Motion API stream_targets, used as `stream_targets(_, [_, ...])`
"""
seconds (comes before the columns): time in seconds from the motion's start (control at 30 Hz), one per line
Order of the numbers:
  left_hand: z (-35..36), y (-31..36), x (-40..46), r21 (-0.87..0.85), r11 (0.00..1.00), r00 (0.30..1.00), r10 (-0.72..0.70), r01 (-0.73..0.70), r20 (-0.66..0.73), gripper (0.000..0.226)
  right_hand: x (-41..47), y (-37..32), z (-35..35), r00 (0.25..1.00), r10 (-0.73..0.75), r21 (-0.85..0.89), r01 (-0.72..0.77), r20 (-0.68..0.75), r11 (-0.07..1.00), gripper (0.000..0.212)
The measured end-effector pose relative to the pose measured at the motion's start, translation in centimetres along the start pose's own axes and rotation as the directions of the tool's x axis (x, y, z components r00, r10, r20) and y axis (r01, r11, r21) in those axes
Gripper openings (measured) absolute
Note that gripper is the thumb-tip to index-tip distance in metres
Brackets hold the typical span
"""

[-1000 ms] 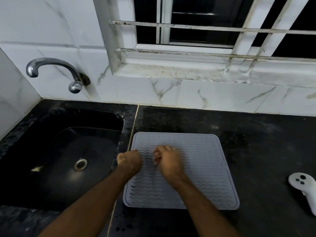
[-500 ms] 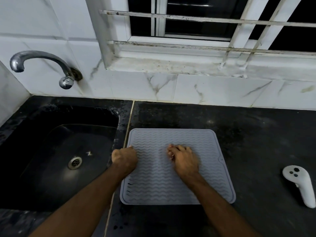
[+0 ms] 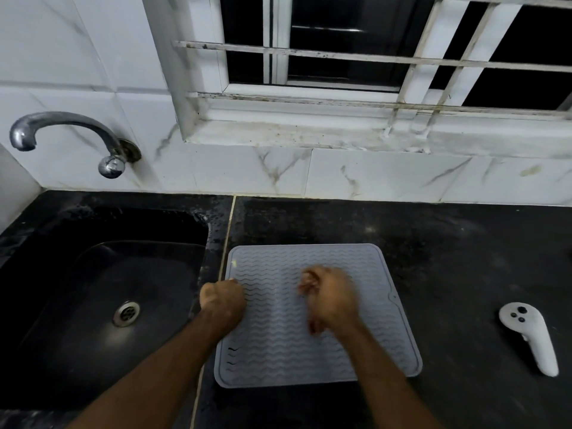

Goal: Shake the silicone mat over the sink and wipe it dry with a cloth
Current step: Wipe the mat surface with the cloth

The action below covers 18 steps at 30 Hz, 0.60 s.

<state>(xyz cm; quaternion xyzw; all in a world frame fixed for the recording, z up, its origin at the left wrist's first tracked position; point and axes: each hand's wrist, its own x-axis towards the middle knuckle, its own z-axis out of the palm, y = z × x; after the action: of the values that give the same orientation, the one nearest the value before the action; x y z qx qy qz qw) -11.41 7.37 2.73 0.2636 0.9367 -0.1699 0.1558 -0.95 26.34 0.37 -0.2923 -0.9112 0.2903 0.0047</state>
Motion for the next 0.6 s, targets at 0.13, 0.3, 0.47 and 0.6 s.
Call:
stream_targets(0.13, [0.1,-0.2,0.1,-0.027,1.000,1.000,-0.004,0.004,-0.001,0.030,-0.3,-4.3,4.8,0.988,-0.078,-0.170,0.100,0.131,0.980,0.050])
stream_targets(0.3, [0.8,-0.8,0.5,-0.062,0.998,1.000,-0.003,0.002,-0.020,0.034,1.0,1.0,1.8,0.997,0.016,-0.226,0.000,0.069,0.974,0.046])
stream_targets(0.47, [0.8,-1.0,0.6,-0.095,0.995,1.000,0.013,-0.015,-0.020,0.040,2.3,7.1,-3.2,0.985,0.144,-0.205,-0.161,-0.094,0.965,0.043])
stream_targets(0.6, [0.6,-0.9,0.5,-0.104,0.994,0.999,0.022,-0.026,-0.034,0.033,3.2,10.5,-6.8,0.935,0.311,-0.159,-0.338,-0.169,0.928,0.040])
